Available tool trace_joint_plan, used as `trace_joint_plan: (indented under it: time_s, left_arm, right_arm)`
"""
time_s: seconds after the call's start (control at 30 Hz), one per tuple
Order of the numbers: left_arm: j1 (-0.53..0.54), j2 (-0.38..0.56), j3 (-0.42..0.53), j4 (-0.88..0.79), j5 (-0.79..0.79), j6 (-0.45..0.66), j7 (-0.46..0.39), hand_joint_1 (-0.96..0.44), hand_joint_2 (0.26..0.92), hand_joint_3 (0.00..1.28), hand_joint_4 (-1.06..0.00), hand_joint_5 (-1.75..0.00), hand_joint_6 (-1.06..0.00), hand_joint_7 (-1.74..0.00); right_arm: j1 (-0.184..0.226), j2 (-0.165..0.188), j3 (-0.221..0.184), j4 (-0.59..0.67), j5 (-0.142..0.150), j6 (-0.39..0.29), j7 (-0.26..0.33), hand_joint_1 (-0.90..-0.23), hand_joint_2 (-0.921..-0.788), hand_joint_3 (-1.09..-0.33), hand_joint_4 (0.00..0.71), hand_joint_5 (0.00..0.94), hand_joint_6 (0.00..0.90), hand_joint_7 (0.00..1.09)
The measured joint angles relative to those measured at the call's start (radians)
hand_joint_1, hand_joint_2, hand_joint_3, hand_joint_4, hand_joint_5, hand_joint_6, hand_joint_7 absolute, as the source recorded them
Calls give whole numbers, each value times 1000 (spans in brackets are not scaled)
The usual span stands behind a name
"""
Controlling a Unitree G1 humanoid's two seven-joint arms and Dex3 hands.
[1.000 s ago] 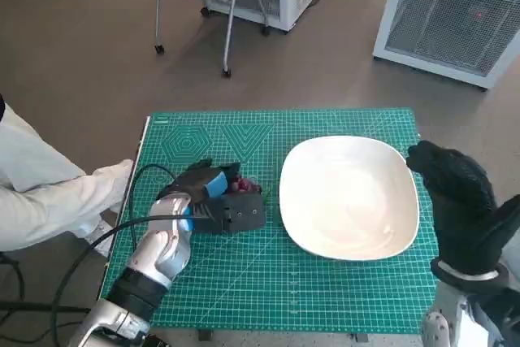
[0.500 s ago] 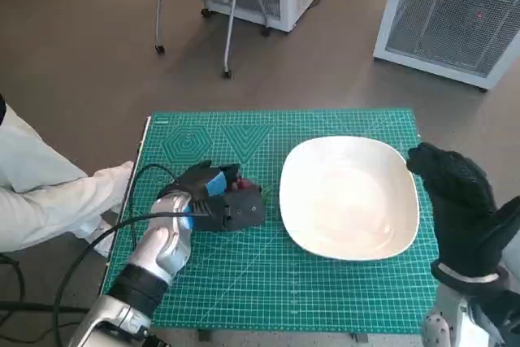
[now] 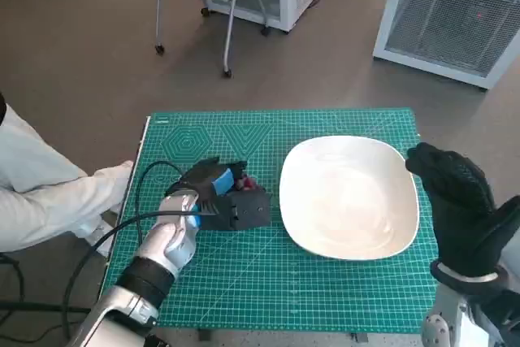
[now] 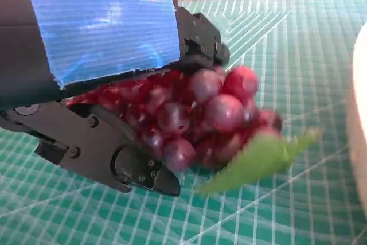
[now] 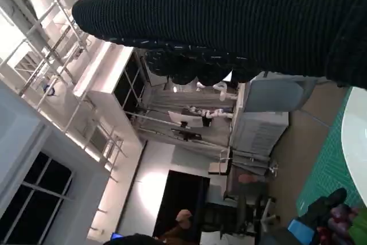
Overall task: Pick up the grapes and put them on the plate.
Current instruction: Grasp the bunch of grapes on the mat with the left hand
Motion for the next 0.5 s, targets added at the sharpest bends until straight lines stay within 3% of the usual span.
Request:
trace_joint_plan:
  time_s: [0.07, 0.13, 0.27, 0.5]
  left_arm:
    - [0, 0, -8, 15, 4, -21, 35, -7, 713, 505, -520, -1259, -545, -1233]
    - [0, 1, -20, 25, 11, -35, 62, -1, 675, 625, -460, -1445, -553, -1283]
    - [-4, 1, -36, 36, 24, -44, 84, 6, 692, 633, -347, -1674, -638, -1149]
    - [-8, 1, -41, 55, 17, -46, 74, 6, 707, 625, -324, -1741, -635, -1125]
  right_arm:
    - [0, 0, 0, 0, 0, 1, 0, -412, -921, -583, 524, 276, 239, 832]
    - [0, -1, -1, 0, 1, 1, 0, -412, -921, -583, 524, 276, 238, 832]
    - [0, -1, -3, 0, 1, 1, 0, -413, -921, -581, 525, 276, 239, 832]
    - [0, -1, -6, 2, 1, 1, 0, -413, -921, -580, 526, 275, 240, 831]
